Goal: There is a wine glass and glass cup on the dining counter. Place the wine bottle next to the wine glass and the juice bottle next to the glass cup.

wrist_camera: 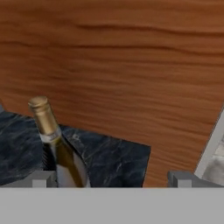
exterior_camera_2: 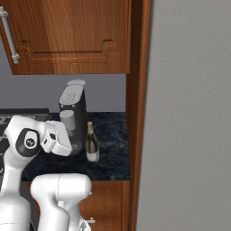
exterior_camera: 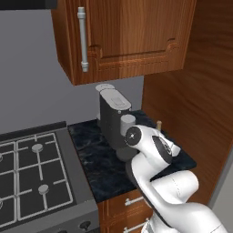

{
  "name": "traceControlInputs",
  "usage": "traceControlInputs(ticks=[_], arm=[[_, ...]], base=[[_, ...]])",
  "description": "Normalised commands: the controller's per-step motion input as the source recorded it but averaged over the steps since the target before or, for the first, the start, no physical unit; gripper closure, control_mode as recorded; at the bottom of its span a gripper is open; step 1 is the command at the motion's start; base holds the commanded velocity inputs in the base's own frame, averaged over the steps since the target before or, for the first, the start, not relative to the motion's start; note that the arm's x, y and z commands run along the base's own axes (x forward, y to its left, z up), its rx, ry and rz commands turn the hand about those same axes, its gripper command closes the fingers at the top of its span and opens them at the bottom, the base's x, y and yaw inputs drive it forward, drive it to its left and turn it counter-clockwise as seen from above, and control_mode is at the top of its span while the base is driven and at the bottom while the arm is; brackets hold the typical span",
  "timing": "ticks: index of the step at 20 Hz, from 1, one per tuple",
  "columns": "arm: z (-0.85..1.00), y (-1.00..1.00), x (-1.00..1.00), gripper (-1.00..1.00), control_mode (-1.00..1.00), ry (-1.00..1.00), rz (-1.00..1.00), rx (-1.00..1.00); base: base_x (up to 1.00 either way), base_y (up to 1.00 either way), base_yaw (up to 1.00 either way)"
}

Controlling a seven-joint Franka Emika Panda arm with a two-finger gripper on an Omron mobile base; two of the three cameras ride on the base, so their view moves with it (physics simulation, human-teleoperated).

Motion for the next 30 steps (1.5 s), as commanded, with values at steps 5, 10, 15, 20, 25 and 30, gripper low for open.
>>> traceControlInputs(ticks=[5,10,15,20,25,30], arm=[[-0.31,-0.19,0.07,-1.00,-1.00,-0.05,0.07,-0.03],[-0.29,-0.15,0.11,-1.00,-1.00,-0.07,0.08,-0.03],[-0.24,-0.07,0.18,-1.00,-1.00,-0.01,0.03,-0.07],[-0.21,-0.11,0.13,-1.00,-1.00,0.00,0.01,-0.06],[-0.21,-0.02,0.13,-1.00,-1.00,0.00,0.00,-0.09],[-0.18,-0.13,0.07,-1.00,-1.00,0.00,0.01,-0.05]], base=[[0.00,0.00,0.00],[0.00,0.00,0.00],[0.00,0.00,0.00],[0.00,0.00,0.00],[0.00,0.00,0.00],[0.00,0.00,0.00]])
